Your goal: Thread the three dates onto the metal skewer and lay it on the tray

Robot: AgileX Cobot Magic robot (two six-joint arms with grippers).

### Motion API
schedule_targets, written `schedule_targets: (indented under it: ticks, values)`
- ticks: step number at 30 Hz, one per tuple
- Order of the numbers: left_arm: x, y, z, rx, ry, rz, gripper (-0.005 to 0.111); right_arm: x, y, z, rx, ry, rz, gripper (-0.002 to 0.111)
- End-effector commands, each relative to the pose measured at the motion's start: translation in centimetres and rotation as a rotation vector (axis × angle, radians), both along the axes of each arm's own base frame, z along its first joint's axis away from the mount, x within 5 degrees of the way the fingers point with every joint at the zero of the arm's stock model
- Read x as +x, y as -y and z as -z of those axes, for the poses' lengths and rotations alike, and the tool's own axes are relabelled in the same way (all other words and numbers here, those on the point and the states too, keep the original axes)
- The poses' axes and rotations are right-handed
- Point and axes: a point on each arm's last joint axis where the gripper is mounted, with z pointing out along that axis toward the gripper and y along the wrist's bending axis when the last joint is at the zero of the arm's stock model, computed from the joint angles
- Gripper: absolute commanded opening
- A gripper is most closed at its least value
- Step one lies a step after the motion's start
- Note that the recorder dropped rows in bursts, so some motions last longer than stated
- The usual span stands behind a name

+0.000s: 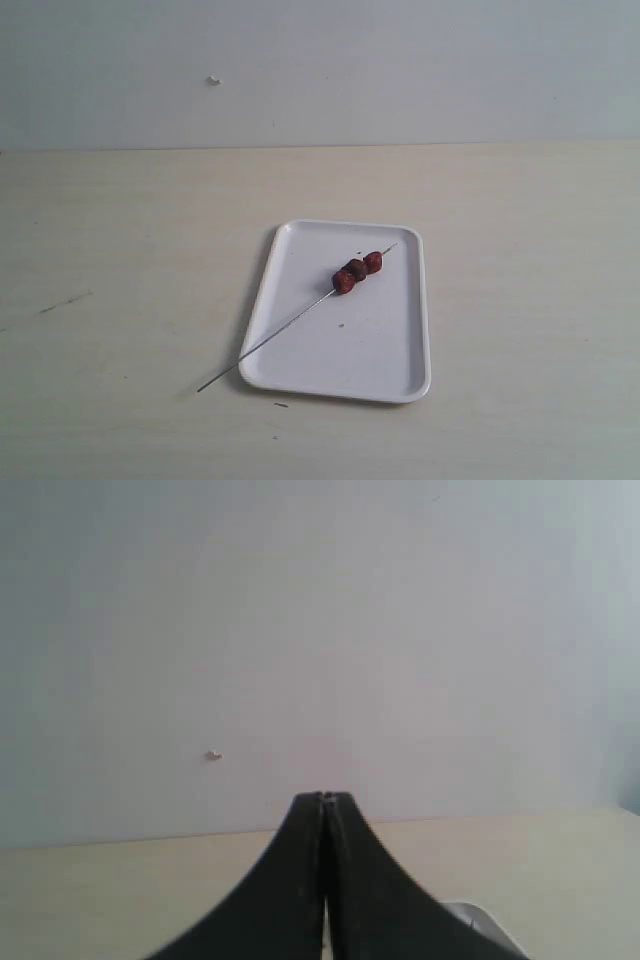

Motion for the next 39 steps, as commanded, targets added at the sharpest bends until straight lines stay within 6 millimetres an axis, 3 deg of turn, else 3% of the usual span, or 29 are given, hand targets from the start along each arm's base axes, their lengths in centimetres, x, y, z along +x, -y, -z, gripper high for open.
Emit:
schedule_targets:
  ticks: [1,16,23,39]
  values:
    - [0.0,0.0,0.2,-0.001,-0.004,0.003,0.0,0.0,-0.1,0.5,-0.08,-0.032,-0.012,0.0]
    - [0.0,0.0,0.2,-0.001,-0.004,0.003,0.0,-1.3,0.4,1.7,-0.004,-0.125,0.065,0.0]
    - [0.0,0.0,0.2,-0.001,-0.004,0.003,0.0,-1.0,0.4,4.2,-0.001,-0.195,0.064,0.0]
    - [0.0,0.0,0.2,-0.001,-0.004,0.003,0.0,-1.1,0.4,4.6,0.025,-0.235,0.063,0.0]
